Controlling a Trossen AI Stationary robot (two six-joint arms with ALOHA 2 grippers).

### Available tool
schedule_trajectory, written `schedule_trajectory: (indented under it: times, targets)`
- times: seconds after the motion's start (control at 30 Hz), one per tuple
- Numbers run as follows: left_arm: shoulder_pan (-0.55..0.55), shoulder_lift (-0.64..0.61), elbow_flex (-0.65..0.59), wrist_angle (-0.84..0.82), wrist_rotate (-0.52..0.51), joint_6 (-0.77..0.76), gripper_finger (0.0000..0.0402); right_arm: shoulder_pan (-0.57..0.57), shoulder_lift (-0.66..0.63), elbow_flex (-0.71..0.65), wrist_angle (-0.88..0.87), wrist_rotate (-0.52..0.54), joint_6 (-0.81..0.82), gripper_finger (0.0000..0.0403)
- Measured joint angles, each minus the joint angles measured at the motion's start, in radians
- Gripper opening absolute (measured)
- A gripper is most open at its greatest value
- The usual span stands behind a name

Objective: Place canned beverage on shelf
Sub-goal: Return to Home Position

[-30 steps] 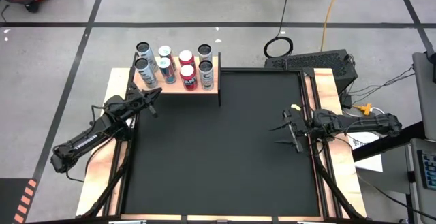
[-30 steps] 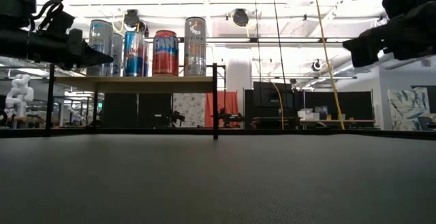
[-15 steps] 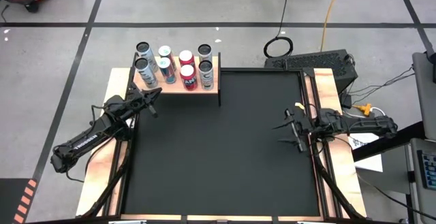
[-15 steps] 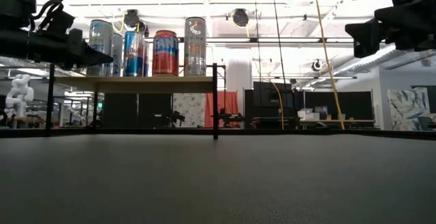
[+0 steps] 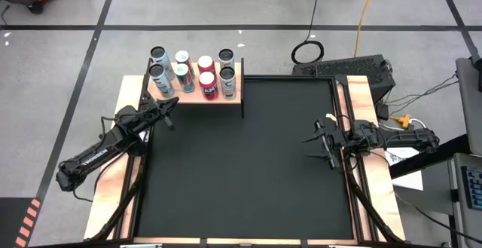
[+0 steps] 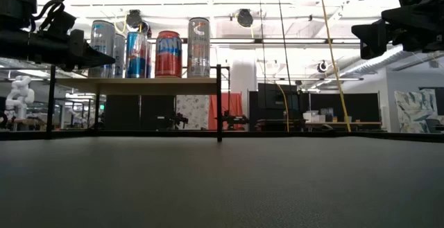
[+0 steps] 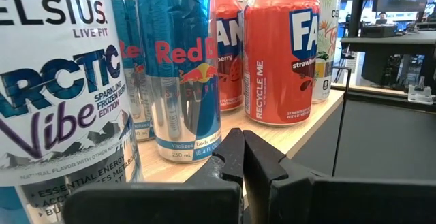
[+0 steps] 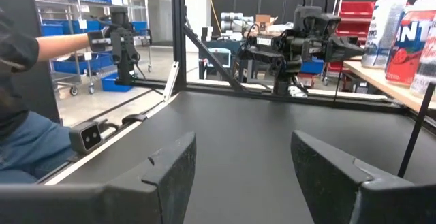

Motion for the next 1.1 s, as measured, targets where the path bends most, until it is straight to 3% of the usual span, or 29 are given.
schedule_trajectory:
  times: [0.73, 1.1]
  targets:
    - [0.000, 0.000, -0.001, 0.000, 0.000, 0.000, 0.0002, 0.000, 0.009, 0.001, -0.025, 0.001, 0.000, 0.0219]
    - [0.000, 0.000, -0.001, 0.000, 0.000, 0.000, 0.0002, 0.000, 0.123, 0.001, -0.026, 0.001, 0.000, 0.0219]
